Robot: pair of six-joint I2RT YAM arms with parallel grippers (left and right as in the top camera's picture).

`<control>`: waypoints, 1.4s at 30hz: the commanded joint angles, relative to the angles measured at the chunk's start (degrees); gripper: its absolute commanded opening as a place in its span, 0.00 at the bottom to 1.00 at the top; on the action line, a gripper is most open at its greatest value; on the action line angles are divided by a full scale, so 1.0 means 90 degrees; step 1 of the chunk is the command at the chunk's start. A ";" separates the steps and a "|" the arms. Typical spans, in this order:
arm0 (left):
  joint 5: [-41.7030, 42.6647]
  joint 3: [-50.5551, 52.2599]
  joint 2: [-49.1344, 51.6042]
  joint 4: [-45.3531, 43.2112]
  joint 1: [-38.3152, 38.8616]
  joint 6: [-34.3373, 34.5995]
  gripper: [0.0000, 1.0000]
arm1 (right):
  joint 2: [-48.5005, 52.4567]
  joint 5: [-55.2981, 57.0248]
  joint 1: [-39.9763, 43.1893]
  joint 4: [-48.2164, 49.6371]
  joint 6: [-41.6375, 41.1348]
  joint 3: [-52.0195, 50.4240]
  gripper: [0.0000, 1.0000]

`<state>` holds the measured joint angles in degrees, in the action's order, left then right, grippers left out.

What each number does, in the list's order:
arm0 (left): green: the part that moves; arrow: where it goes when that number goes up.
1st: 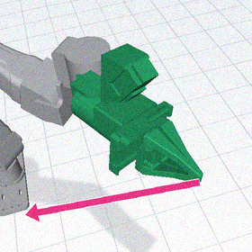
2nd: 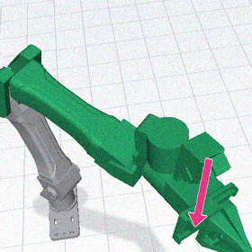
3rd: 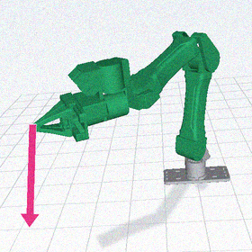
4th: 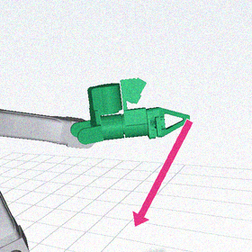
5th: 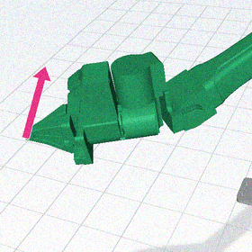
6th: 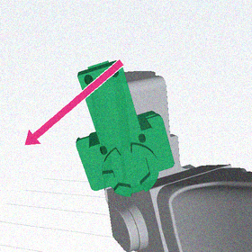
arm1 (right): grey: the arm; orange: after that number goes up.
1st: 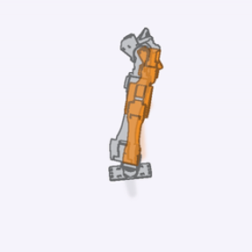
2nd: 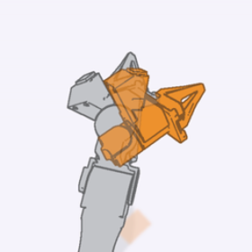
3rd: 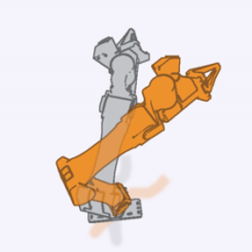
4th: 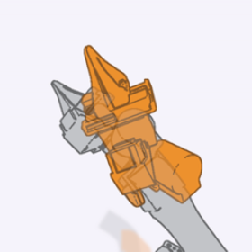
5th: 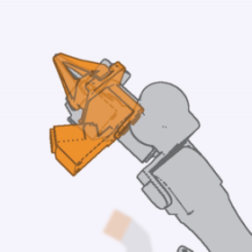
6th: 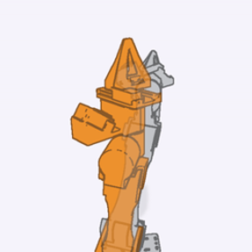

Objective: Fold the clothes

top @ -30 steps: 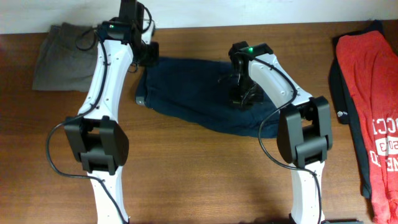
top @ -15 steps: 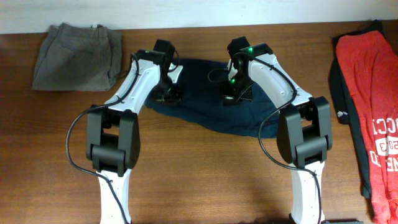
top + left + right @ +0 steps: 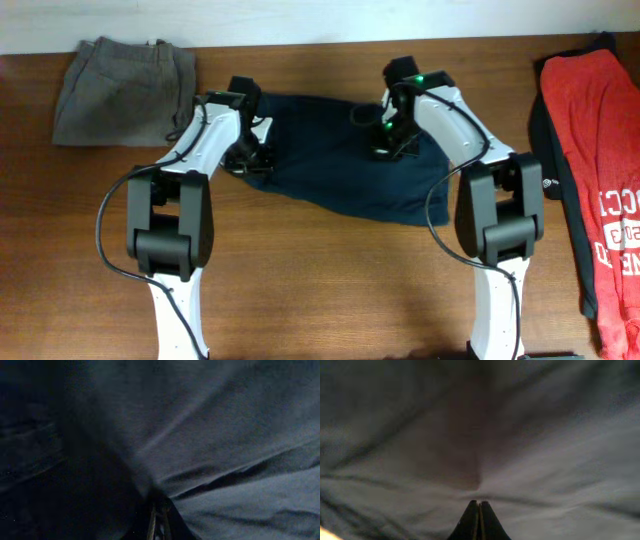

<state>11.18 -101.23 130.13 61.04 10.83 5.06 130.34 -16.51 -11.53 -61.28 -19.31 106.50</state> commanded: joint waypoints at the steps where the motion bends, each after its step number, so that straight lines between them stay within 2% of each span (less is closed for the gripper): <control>1: -0.0542 0.0136 0.0029 0.0002 -0.0279 0.0085 0.08 | 0.0083 0.0134 0.0240 0.0136 -0.0024 -0.0160 0.04; 8: -0.0534 0.0136 0.0029 0.0138 -0.0330 0.0282 0.07 | 0.0316 0.0255 0.0369 0.0500 -0.0029 -0.0403 0.04; 12: -0.0585 0.0136 0.0027 0.0248 -0.0333 0.0398 0.03 | 0.0474 0.0928 0.0469 0.0498 -0.0396 -0.0459 0.04; 19: -0.1855 0.0012 0.0002 0.0255 -0.0347 0.0920 0.03 | 0.0495 0.1132 0.1003 0.0452 -0.0401 -0.0452 0.04; 28: -0.2601 -0.0835 -0.0138 0.0692 -0.0304 0.0986 0.06 | 0.0488 0.1066 0.1666 -0.0070 0.0124 0.0155 0.04; 30: -0.2786 -0.1105 -0.0245 0.0823 -0.0282 0.1115 0.13 | 0.0488 0.1192 0.1707 -0.0284 0.0124 0.0493 0.04; 32: -0.2905 -0.1328 -0.0367 0.0867 -0.0274 0.1124 0.27 | 0.0488 0.1197 0.1719 -0.0612 0.0121 0.0857 0.04; 34: -0.3016 -0.1484 -0.0469 0.0843 -0.0277 0.1120 0.36 | 0.0486 0.1197 0.1705 -0.1066 0.0124 0.1328 0.04; 35: -0.3007 -0.1540 -0.0500 0.0784 -0.0282 0.1035 0.45 | 0.0486 0.1197 0.1693 -0.1326 0.0124 0.1581 0.04; 37: -0.2934 -0.1656 -0.0510 0.0653 -0.0282 0.0714 0.53 | 0.0486 0.1105 0.1654 -0.1863 0.0413 0.2038 0.04; 39: -0.2747 -0.1668 -0.0510 0.0457 -0.0282 0.0294 0.60 | 0.0486 0.1037 0.1615 -0.2426 0.0760 0.2407 0.11; 41: -0.2591 -0.1668 -0.0510 0.0328 -0.0282 0.0051 0.76 | 0.0486 0.1015 0.1605 -0.2924 0.0920 0.2594 0.21; 42: -0.2533 -0.1668 -0.0510 0.0238 -0.0291 -0.0044 0.80 | 0.0486 0.1001 0.1605 -0.3133 0.0945 0.2601 0.26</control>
<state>-12.86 -115.52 127.04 64.01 8.56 9.17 134.65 -7.38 3.44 -86.54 -14.55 128.35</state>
